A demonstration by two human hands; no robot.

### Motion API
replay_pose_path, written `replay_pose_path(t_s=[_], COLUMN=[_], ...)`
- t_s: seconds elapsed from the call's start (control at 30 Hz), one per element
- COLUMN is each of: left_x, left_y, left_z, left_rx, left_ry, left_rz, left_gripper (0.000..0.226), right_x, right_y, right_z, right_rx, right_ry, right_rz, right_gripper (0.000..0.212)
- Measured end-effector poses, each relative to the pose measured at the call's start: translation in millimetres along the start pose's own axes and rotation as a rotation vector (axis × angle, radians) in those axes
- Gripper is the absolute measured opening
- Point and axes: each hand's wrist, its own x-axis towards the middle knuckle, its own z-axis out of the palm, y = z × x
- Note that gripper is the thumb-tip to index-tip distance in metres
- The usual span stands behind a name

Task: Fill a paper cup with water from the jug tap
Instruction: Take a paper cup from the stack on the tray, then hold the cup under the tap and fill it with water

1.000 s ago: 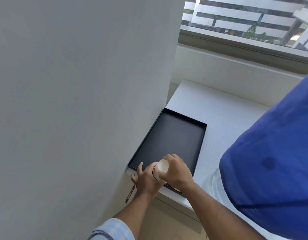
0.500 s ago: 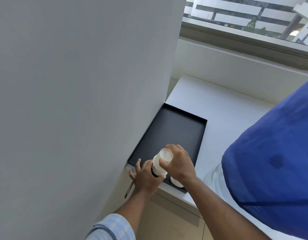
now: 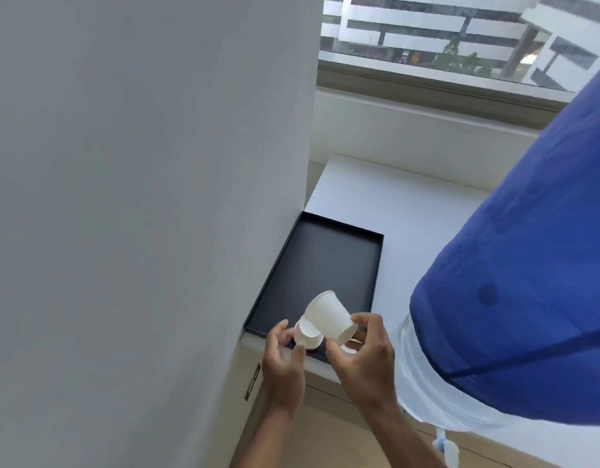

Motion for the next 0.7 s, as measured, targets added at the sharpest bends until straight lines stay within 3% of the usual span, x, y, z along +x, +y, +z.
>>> replay_pose_path(t_s=[0.1, 0.2, 0.4, 0.5, 0.6, 0.7], left_x=[-21.0, -36.2, -61.9, -78.4, -93.8, -113.8], left_y=[21.8, 28.5, 32.2, 26.8, 20.1, 10.8], left_z=[-3.1, -6.6, -7.0, -5.0, -0.3, 6.4], left_rx=[-0.290, -0.369, -0.222, -0.141, -0.079, 0.019], left_ry=[-0.260, -0.428, -0.424, -0.503, -0.561, -0.571], left_rz=[-0.082, -0.131, -0.037, -0.009, -0.046, -0.090], left_gripper=[0.052, 0.065, 0.046, 0.068, 0.090, 0.093], right_x=[-29.3, -55.6, -81.8, -90.4, -100.3, -117.7], right_y=[5.4, 12.2, 31.2, 41.6, 55.4, 74.7], right_z=[-6.5, -11.0, -21.2, -30.4, -36.3, -47.5], right_rx=[0.093, 0.149, 0.090, 0.056, 0.031, 0.030], right_ry=[0.007, 0.003, -0.151, -0.178, -0.161, -0.190], right_rz=[0.090, 0.145, 0.203, 0.231, 0.284, 0.379], right_gripper=[0.056, 0.056, 0.073, 0.082, 0.077, 0.074])
